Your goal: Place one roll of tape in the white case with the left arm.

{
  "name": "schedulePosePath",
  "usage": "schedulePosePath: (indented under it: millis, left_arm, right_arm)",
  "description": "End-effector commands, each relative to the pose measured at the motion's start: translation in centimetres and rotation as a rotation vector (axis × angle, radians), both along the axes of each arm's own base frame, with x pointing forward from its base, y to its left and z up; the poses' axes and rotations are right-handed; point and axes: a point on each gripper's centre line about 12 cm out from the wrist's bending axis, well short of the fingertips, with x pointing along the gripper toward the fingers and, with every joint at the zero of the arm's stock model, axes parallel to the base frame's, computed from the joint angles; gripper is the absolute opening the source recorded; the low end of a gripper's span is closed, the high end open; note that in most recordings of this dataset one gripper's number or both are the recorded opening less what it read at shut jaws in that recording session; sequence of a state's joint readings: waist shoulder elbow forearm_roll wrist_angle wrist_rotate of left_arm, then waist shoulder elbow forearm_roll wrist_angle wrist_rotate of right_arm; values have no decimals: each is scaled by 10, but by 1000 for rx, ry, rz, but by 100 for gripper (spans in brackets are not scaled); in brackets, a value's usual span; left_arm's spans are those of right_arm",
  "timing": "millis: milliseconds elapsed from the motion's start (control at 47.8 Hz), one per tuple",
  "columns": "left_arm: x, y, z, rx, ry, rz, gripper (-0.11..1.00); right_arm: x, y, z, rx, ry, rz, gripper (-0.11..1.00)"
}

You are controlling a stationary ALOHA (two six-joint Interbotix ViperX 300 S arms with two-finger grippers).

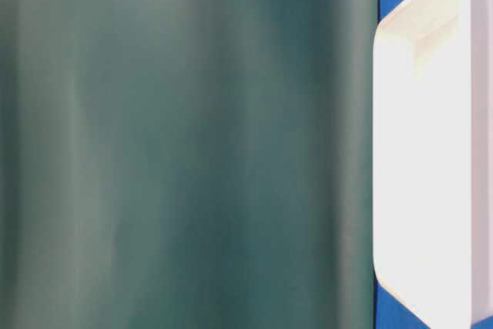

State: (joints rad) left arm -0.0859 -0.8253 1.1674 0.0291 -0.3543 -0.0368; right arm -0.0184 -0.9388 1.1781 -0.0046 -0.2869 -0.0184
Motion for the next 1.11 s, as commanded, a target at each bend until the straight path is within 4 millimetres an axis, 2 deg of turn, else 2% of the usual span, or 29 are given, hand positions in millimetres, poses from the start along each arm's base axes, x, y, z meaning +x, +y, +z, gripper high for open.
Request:
schedulePosePath:
  millis: [0, 105, 168, 230, 419, 503, 775, 1089]
  left_arm:
    - [12, -4, 4, -2, -17, -15, 0]
    - [24, -8, -1, 1, 2, -25, 1]
    - [33, -11, -4, -1, 16, -33, 7]
    - [41, -14, -7, 1, 34, -42, 21]
    - [78, -30, -18, 5, 114, -79, 78]
    - [97, -38, -24, -9, 175, -92, 91]
    - [149, -47, -58, -61, 459, -60, 89]
    - [187, -53, -106, -35, 730, -28, 89]
  right_arm:
    - [4, -1, 8, 0, -14, -3, -11]
    - [5, -1, 6, 1, -6, -6, -11]
    - [5, -2, 5, 0, -2, -8, -11]
    - [6, -2, 4, 1, 0, -11, -11]
    - [6, -4, 3, 0, 3, -17, -11]
    - [7, -4, 3, 2, 8, -19, -11]
    - [9, -4, -5, 4, 43, -20, -11]
    - [11, -5, -10, 2, 64, -23, -11]
